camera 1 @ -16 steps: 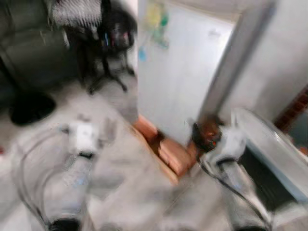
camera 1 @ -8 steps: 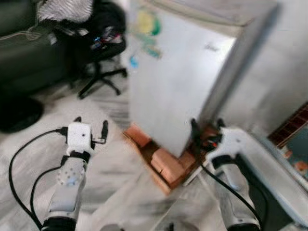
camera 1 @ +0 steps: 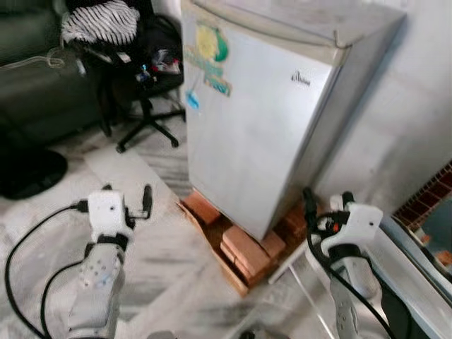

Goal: Restocking fridge

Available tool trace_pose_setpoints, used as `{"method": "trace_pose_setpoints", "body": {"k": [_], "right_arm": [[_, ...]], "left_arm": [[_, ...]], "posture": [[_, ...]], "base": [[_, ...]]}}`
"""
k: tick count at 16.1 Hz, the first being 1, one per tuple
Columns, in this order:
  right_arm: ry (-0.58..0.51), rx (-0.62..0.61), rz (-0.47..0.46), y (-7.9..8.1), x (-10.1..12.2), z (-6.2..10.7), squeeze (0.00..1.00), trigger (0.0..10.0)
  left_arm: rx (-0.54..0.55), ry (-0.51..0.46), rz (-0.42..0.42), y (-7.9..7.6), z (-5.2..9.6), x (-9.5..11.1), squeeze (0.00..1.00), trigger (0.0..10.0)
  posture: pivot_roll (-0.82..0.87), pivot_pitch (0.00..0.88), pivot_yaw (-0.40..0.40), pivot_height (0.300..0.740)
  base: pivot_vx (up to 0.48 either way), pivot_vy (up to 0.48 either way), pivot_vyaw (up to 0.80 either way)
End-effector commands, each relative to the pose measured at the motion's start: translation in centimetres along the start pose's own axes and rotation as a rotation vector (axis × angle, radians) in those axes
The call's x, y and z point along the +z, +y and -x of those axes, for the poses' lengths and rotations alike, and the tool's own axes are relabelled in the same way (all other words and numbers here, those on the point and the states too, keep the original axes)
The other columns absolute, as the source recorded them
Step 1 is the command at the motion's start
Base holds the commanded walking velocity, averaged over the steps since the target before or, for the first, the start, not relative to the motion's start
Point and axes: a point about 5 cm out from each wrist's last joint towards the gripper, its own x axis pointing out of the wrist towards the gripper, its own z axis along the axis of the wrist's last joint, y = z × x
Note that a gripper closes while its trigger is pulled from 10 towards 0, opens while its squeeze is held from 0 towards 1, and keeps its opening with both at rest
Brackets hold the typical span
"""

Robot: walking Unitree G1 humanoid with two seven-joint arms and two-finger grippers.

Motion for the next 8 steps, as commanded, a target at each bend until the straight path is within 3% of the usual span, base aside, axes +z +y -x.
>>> {"method": "trace_pose_setpoints", "body": {"k": [1,3,8], "right_arm": [[-0.011,0.008,0.005,0.04,0.42,-0.01,0.0,10.0],[-0.009,0.002,0.005,-0.21,0.42,0.08,0.0,10.0],[-0.003,-0.01,0.002,-0.5,0.39,0.13,0.0,10.0]], "left_arm": [[0.005,0.004,0.006,0.13,0.08,0.23,0.0,10.0],[-0.002,0.011,0.002,0.16,0.15,0.3,0.0,10.0],[-0.014,0.011,0.022,-0.23,-0.28,0.59,0.0,10.0]], "posture": [[0.08,0.025,-0.035,0.74],[0.07,0.027,-0.034,0.74],[0.07,0.027,-0.033,0.74]], "base": [[0.0,0.0,0.0],[0.0,0.0,0.0],[0.0,0.48,0.0]]}}
